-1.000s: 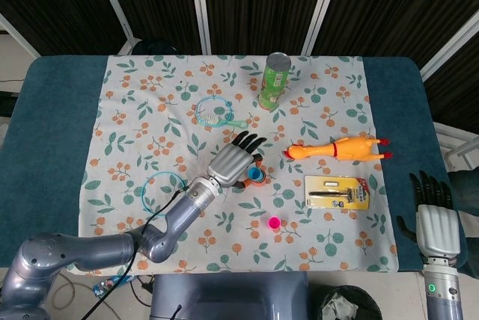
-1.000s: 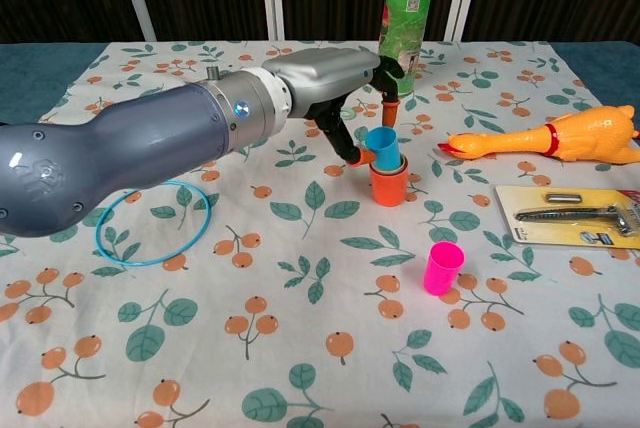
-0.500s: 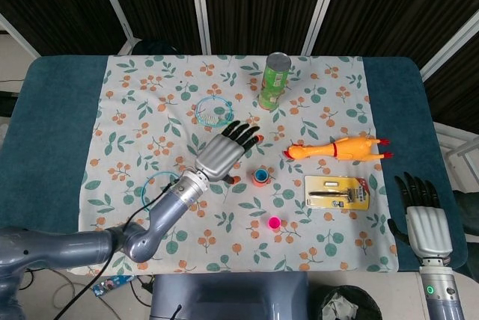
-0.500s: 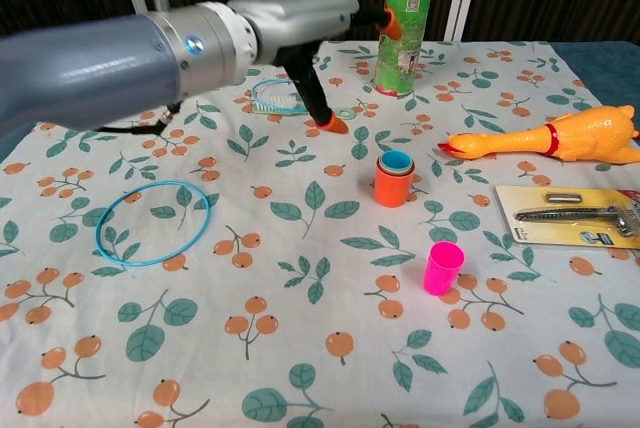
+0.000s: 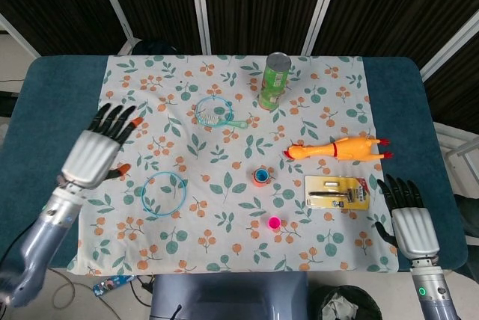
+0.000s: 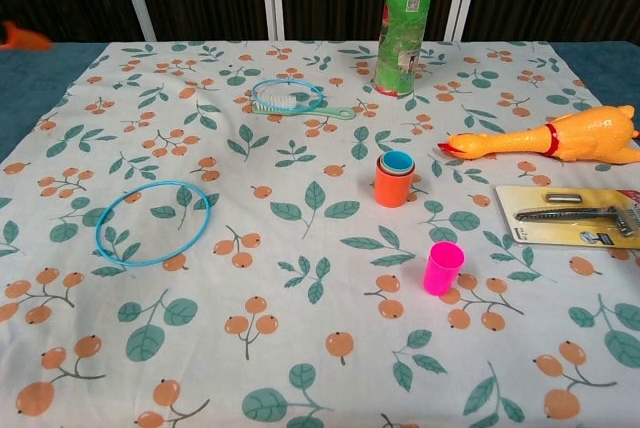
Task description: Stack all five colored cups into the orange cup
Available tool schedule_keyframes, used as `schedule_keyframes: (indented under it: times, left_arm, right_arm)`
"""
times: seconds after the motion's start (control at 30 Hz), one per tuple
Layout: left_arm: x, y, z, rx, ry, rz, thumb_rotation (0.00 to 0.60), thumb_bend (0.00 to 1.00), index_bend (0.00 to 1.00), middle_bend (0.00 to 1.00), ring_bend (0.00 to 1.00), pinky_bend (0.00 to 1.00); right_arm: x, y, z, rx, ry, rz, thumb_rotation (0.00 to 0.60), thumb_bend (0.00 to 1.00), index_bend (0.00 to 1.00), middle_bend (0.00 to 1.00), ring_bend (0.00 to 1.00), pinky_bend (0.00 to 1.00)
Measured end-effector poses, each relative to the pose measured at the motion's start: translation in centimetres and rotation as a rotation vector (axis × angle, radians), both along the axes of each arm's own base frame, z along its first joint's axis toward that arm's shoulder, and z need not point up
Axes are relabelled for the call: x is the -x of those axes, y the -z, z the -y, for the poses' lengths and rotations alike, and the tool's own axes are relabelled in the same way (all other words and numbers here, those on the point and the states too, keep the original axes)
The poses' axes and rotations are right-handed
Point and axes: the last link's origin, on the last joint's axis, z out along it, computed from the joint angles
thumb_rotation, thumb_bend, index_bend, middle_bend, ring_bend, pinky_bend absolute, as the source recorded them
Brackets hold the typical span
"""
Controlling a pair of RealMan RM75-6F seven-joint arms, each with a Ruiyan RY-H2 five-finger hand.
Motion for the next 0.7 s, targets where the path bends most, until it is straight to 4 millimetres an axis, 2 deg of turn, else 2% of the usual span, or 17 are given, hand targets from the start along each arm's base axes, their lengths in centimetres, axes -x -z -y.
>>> schedule_keyframes:
  times: [0.1,0.3,0.5,0.7]
  left_arm:
    - [3.7,-0.7,2.4,0.011,-0.091,0.035,0.600,0.12,0.14,0.01,0.00,0.00]
    - [9.7,-1.4,5.2,0.006,-0.224,0.105,0.600,0.12,0.14,0.01,0.00,0.00]
    - [12.5,-0.9,6.5,-0.014,-0.277,0.192,0.600,0.12,0.14,0.01,0.00,0.00]
    - [13.0,-0.4,7.0,-0.034,-0.295,0.218,0.600,0.12,0.14,0.01,0.00,0.00]
  right_arm:
    - [-0.2,0.1,-0.2,-0.005,-0.027,0.011,0.600,0.38,0.00,0.00,0.00,0.06]
    - [-0.7,0.3,-0.8,-0.073,-0.032,0.078,0.600,0.38,0.00,0.00,0.00,0.06]
    - [-2.0,1.2,-1.8,-0.215,-0.048,0.155,0.600,0.38,0.02,0.00,0.00,0.06]
    - [-3.5,2.2,-1.4,-0.307,-0.056,0.183,0.600,0.38,0.07,0.00,0.00,0.06]
